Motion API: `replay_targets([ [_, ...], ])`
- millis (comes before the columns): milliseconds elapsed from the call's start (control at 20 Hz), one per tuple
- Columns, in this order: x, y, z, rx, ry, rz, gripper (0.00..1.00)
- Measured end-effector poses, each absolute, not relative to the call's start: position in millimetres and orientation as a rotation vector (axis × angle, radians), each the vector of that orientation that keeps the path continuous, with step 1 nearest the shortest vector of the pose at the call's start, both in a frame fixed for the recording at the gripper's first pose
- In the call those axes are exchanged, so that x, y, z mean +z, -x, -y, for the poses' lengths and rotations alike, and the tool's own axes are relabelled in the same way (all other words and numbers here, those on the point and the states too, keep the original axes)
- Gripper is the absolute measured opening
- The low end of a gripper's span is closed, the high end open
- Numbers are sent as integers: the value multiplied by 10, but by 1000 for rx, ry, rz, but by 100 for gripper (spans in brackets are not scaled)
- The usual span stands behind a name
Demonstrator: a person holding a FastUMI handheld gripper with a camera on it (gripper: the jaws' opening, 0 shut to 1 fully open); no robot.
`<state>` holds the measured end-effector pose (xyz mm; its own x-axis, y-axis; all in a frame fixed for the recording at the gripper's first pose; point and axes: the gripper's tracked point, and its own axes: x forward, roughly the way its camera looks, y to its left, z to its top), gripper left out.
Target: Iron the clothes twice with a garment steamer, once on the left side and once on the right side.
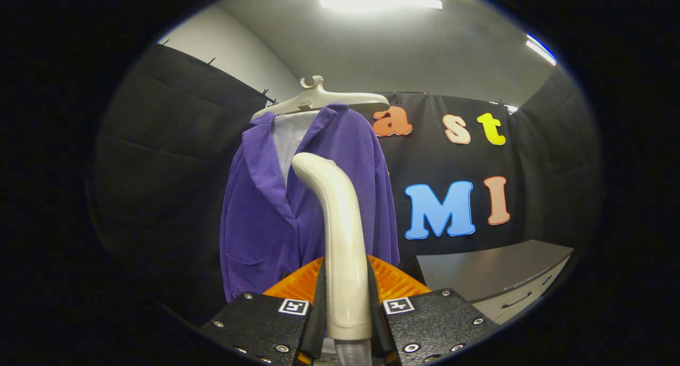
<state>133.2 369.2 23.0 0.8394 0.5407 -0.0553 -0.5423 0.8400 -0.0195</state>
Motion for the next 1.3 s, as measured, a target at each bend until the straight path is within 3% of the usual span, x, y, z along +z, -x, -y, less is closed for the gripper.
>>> replay_targets([
  [1300, -1527, -452, -3266, 529, 80, -319, 36],
])
